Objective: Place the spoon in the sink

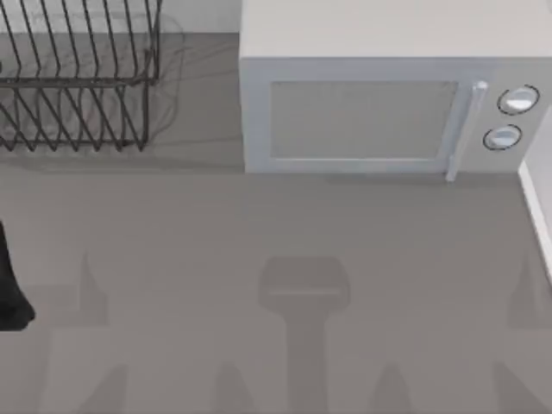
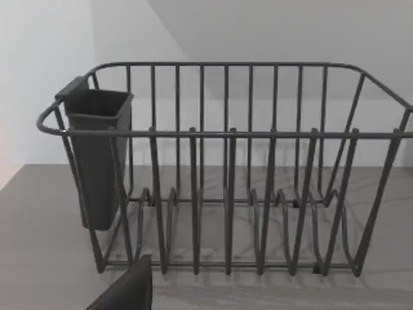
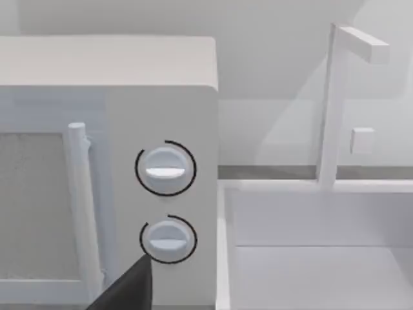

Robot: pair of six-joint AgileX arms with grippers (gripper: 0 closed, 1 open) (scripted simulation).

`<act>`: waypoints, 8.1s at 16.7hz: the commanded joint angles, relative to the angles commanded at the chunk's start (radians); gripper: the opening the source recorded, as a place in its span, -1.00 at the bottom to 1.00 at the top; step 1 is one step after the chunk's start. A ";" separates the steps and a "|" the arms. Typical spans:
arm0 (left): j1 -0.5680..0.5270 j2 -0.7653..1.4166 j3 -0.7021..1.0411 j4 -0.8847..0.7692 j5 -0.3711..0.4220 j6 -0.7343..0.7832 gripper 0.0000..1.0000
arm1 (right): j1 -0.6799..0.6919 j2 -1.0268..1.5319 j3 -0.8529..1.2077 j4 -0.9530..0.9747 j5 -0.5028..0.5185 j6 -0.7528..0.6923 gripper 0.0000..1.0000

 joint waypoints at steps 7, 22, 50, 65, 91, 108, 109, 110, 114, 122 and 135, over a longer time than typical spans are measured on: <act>0.000 0.000 0.000 0.000 0.000 0.000 1.00 | -0.046 0.165 0.121 -0.163 -0.022 0.070 1.00; 0.000 0.000 0.000 0.000 0.000 0.000 1.00 | -0.250 1.143 0.699 -1.032 -0.143 0.406 1.00; 0.000 0.000 0.000 0.000 0.000 0.000 1.00 | -0.169 1.431 0.453 -0.510 -0.141 0.505 0.40; 0.000 0.000 0.000 0.000 0.000 0.000 1.00 | -0.169 1.431 0.453 -0.510 -0.141 0.505 -1.00; 0.000 0.000 0.000 0.000 0.000 0.000 1.00 | -0.183 1.335 0.981 -1.189 -0.031 0.492 -1.00; 0.000 0.000 0.000 0.000 0.000 0.000 1.00 | -0.147 2.489 2.439 -1.475 0.030 0.530 -1.00; 0.000 0.000 0.000 0.000 0.000 0.000 1.00 | -0.146 2.516 2.469 -1.478 0.032 0.530 -1.00; 0.000 0.000 0.000 0.000 0.000 0.000 1.00 | -0.145 2.533 2.489 -1.480 0.033 0.530 -1.00; 0.000 0.000 0.000 0.000 0.000 0.000 1.00 | -0.145 2.541 2.497 -1.480 0.033 0.530 -1.00; 0.000 0.000 0.000 0.000 0.000 0.000 1.00 | -0.146 2.525 2.335 -1.338 0.031 0.529 -1.00; 0.000 0.000 0.000 0.000 0.000 0.000 1.00 | -0.145 2.519 2.278 -1.283 0.033 0.530 0.06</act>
